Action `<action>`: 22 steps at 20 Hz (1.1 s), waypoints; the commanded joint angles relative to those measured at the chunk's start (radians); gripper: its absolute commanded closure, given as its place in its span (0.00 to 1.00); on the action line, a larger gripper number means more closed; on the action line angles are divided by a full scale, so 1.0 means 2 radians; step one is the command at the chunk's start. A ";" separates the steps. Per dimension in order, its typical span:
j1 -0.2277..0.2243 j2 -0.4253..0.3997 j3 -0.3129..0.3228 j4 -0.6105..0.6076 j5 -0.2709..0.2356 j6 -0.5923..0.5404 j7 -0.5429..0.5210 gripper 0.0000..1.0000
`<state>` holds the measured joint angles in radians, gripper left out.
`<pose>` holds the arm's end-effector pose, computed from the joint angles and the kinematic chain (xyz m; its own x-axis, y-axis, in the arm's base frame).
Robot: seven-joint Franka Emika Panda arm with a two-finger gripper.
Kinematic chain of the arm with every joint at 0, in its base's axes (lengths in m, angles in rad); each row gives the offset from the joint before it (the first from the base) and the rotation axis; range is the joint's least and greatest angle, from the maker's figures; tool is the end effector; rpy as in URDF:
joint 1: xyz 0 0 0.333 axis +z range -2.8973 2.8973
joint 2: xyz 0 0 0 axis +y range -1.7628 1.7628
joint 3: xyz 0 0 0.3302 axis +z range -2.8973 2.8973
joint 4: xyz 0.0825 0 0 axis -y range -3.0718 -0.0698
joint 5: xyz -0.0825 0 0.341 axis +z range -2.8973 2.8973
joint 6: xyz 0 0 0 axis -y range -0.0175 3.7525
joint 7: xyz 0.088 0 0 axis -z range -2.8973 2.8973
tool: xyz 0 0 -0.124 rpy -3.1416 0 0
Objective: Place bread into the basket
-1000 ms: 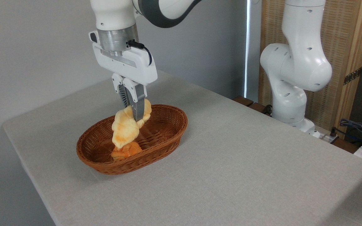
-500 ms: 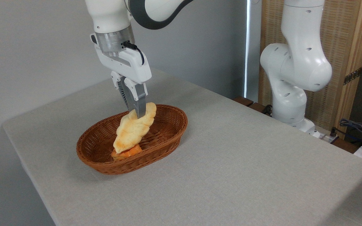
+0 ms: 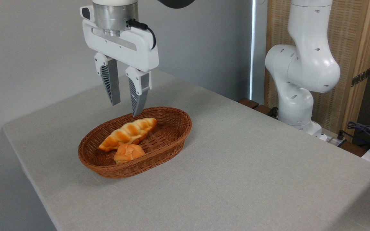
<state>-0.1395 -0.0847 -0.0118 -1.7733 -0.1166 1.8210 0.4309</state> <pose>0.4987 -0.0879 0.6002 0.8372 -0.5210 0.1663 -0.5347 -0.8436 0.0496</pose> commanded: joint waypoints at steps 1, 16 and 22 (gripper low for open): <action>-0.002 0.002 0.040 0.016 -0.007 -0.011 0.015 0.00; -0.002 0.016 0.087 0.016 0.012 -0.048 0.108 0.00; -0.002 0.015 0.089 0.016 0.024 -0.046 0.107 0.00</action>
